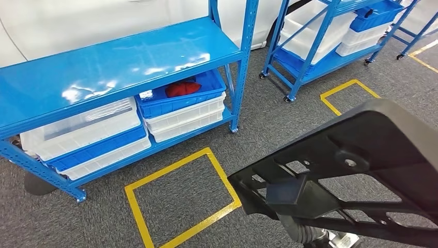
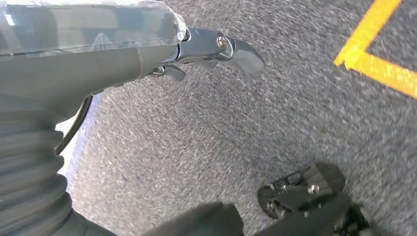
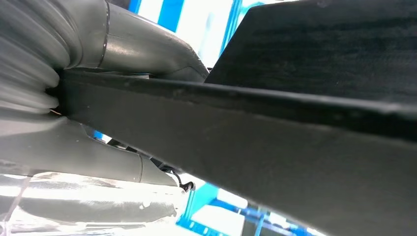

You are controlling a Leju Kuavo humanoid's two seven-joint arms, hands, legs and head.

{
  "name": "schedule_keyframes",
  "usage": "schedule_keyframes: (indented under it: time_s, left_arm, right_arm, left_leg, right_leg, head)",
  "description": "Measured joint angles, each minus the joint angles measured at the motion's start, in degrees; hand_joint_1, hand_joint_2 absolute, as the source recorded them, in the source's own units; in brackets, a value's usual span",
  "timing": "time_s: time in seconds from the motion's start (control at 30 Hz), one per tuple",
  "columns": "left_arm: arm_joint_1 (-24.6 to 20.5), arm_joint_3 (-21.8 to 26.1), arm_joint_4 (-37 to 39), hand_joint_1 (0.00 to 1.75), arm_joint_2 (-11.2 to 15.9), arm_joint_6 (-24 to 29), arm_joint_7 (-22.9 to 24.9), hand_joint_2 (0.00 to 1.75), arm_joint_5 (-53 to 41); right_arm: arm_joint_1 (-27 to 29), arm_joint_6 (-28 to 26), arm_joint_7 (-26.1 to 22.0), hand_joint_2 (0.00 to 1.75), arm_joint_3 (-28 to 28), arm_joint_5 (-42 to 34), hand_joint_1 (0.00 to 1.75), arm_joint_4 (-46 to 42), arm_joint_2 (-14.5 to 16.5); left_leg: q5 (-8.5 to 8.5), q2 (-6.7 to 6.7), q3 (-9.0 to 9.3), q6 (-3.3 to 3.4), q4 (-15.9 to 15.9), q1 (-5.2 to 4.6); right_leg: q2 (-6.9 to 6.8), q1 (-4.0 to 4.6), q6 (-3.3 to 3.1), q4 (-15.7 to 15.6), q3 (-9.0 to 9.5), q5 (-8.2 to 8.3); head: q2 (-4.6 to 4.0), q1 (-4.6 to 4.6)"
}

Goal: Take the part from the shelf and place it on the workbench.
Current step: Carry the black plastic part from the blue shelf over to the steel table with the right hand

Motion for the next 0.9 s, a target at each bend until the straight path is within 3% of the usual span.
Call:
schedule_keyframes:
  time_s: [0.07,0.1,0.17,0.2,0.27,0.33,0.37,0.4,0.43,0.47,0.53,0.6,0.67,0.7,0.77,0.83,0.9]
  left_arm:
    - [0.1,-0.2,0.0,0.0,-0.3,-0.4,0.5,1.75,-0.3]
    - [0.2,-0.3,0.0,0.0,-0.4,-0.6,0.7,1.75,-0.3]
    - [0.2,-0.5,0.0,0.0,-0.5,-0.7,1.0,1.75,-0.3]
    - [0.2,-0.5,0.0,0.0,-0.6,-0.7,1.1,1.75,-0.2]
    - [0.1,-0.5,0.0,0.0,-0.7,-0.6,1.1,1.75,0.1]
    - [-0.1,-0.5,0.0,0.0,-0.8,-0.2,0.6,1.75,0.8]
    - [-0.3,-0.5,0.0,0.0,-0.8,0.1,0.4,1.75,1.1]
    - [-0.5,-0.5,0.0,0.0,-0.9,0.4,0.2,1.75,1.3]
    - [-0.5,-0.4,0.0,0.0,-0.9,0.7,0.1,1.75,1.4]
    - [-0.4,-0.4,0.0,0.0,-1.0,0.9,0.0,1.75,1.5]
    - [-0.1,-0.4,0.0,0.0,-1.1,1.1,0.0,1.75,1.5]
    - [0.1,-0.4,0.0,0.0,-1.2,1.2,0.0,1.75,1.5]
    - [0.2,-0.4,0.0,0.0,-1.3,1.2,0.0,1.75,1.5]
    - [0.1,-0.4,0.0,0.0,-1.4,1.2,0.1,1.75,1.5]
    - [0.2,-0.4,0.0,0.0,-1.7,1.1,0.6,1.75,1.6]
    - [0.3,-0.3,0.0,0.0,-1.8,1.0,1.2,1.75,1.7]
    - [0.3,-0.2,0.0,0.0,-1.8,1.0,1.6,1.75,1.8]
  right_arm:
    - [1.3,-0.1,0.1,1.75,-0.5,0.8,1.75,-1.7,0.6]
    - [1.7,-0.1,0.1,1.75,-0.6,1.0,1.75,-2.3,0.9]
    - [2.5,-0.1,0.2,1.75,-1.0,1.3,1.75,-3.2,1.4]
    - [2.7,0.0,0.2,1.75,-1.1,1.5,1.75,-3.5,1.5]
    - [2.6,0.4,0.4,1.75,-1.3,1.7,1.75,-3.8,1.9]
    - [2.2,0.8,0.3,1.75,-1.4,1.6,1.75,-3.9,2.0]
    - [2.1,1.1,0.2,1.75,-1.5,1.5,1.75,-3.8,2.1]
    - [1.9,1.3,0.1,1.75,-1.7,1.4,1.75,-3.7,2.1]
    - [1.7,1.4,0.0,1.75,-1.8,1.2,1.75,-3.5,2.1]
    - [1.5,1.5,0.0,1.75,-2.0,1.1,1.75,-3.4,2.1]
    - [1.1,1.6,-0.1,1.75,-2.2,0.9,1.75,-3.2,2.1]
    - [0.7,1.7,-0.1,1.75,-2.4,0.8,1.75,-3.1,2.1]
    - [0.5,1.7,-0.2,1.75,-2.5,0.7,1.75,-3.0,2.1]
    - [0.6,1.6,-0.2,1.75,-2.6,0.7,1.75,-3.0,2.1]
    - [0.7,1.4,-0.2,1.75,-2.9,0.7,1.75,-3.0,2.1]
    - [0.5,1.3,-0.2,1.75,-3.0,0.8,1.75,-3.1,2.1]
    - [0.4,1.4,-0.2,1.75,-3.0,0.8,1.75,-3.1,2.1]
  left_leg:
    - [-0.38,1.09,0.28,-0.56,0.0,-0.3]
    - [-0.54,1.6,0.38,-0.83,0.0,-0.45]
    - [-0.8,2.53,0.7,-1.36,-0.1,-0.58]
    - [-1.17,2.11,0.78,-1.66,0.1,-0.52]
    - [-3.46,-0.25,-0.34,-2.09,3.2,-0.39]
    - [-7.26,-2.46,-3.48,-2.2,10.5,-0.31]
    - [-8.55,-2.78,-5.0,-2.21,14.0,-0.31]
    - [-8.74,-2.89,-5.82,-2.19,15.9,-0.32]
    - [-7.74,-2.97,-5.69,-2.11,15.6,-0.32]
    - [-5.76,-3.2,-4.64,-1.96,13.2,-0.31]
    - [-1.8,-5.02,-1.62,-1.52,5.8,-0.28]
    - [-0.67,-6.92,-0.06,-1.16,1.3,-0.28]
    - [-0.77,-6.8,0.12,-0.74,0.4,-0.36]
    - [-0.48,-6.22,0.24,-0.41,0.1,-0.31]
    - [0.09,-4.88,0.56,0.27,-0.6,-0.03]
    - [0.27,-3.43,0.55,0.57,-0.8,-0.07]
    - [0.19,-1.93,0.51,0.54,-0.8,-0.15]
  right_leg:
    - [-1.85,0.56,-0.95,-6.5,3.52,1.73]
    - [-2.21,0.82,-1.43,-7.6,4.03,1.71]
    - [-1.03,0.91,-2.25,-7.8,3.9,1.75]
    - [-0.47,0.78,-2.61,-8.0,3.91,1.87]
    - [0.61,0.46,-3.39,-8.4,3.96,2.2]
    - [1.62,0.51,-3.79,-8.5,3.83,2.32]
    - [2.24,0.59,-3.86,-8.5,3.79,2.34]
    - [2.93,0.65,-3.88,-8.4,3.78,2.36]
    - [3.67,0.68,-3.88,-8.3,3.8,2.37]
    - [4.45,0.69,-3.85,-8.1,3.82,2.36]
    - [5.93,0.74,-3.59,-7.7,3.7,2.3]
    - [7.19,0.6,-2.91,-7.3,3.11,2.5]
    - [8.31,0.36,-2.0,-7.4,2.55,3.0]
    - [8.16,0.32,-1.68,-7.4,2.42,3.06]
    - [5.85,0.48,-1.23,-5.0,1.24,1.52]
    - [2.91,0.3,-0.87,1.4,-1.83,-1.99]
    - [1.97,-0.11,-0.37,7.3,-4.61,-3.95]
  head:
    - [0.0,-0.01]
    - [0.0,-0.01]
    - [0.0,0.0]
    - [0.0,-0.01]
    - [0.0,-0.02]
    - [0.0,-0.02]
    - [0.0,-0.02]
    - [0.0,-0.02]
    - [0.0,-0.02]
    - [0.0,-0.02]
    - [0.0,-0.02]
    - [0.0,-0.01]
    - [0.0,-0.01]
    - [0.0,0.0]
    - [0.0,0.0]
    - [0.0,0.0]
    - [0.0,0.0]
